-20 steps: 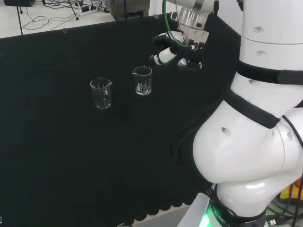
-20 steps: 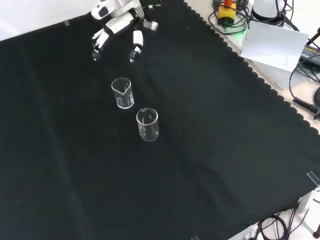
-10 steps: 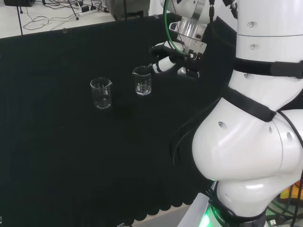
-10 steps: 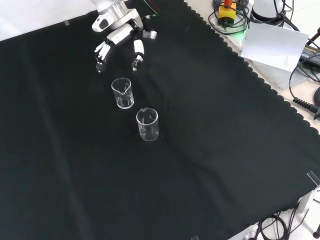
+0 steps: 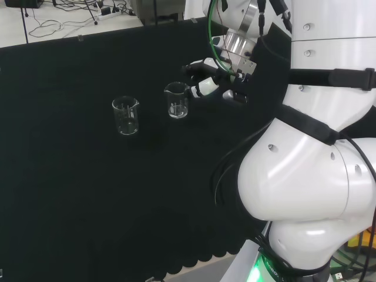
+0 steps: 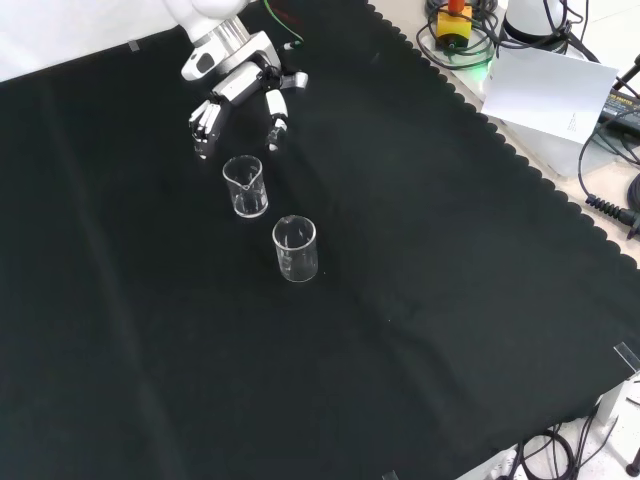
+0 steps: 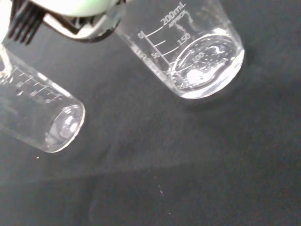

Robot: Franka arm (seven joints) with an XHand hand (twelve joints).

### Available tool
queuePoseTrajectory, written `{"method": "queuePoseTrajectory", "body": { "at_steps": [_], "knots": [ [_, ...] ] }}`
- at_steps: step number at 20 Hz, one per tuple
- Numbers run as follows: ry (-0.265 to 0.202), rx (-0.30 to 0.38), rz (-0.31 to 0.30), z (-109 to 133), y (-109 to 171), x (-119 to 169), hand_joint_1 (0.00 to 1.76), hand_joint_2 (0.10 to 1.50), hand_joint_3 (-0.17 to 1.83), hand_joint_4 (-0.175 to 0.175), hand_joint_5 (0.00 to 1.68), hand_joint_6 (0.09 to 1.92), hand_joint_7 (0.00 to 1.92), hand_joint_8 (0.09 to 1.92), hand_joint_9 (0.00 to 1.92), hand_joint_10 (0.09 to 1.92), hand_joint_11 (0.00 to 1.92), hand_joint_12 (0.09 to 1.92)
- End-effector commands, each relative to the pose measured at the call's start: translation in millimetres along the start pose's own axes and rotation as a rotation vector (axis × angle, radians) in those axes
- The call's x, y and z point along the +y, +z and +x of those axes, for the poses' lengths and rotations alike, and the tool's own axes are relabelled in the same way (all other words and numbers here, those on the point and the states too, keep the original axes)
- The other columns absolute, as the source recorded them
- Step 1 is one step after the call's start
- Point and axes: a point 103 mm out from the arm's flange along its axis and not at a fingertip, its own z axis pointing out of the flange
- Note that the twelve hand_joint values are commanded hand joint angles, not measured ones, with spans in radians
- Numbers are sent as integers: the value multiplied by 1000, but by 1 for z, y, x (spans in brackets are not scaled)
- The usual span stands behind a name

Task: Pick up the beaker on the right.

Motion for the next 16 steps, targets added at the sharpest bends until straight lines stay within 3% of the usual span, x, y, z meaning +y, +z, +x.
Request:
{"method": "queuePoseTrajectory", "body": {
  "at_steps": [1, 16],
  "knots": [
    [-48, 28, -12, 0, 11, 4, 853, 546, 645, -18, 468, 87, 243, 597, 405, 621, 0, 1388],
    [-63, 79, -60, -12, 33, 18, 875, 513, 645, -20, 473, 87, 262, 597, 405, 607, 0, 1379]
  ]
}}
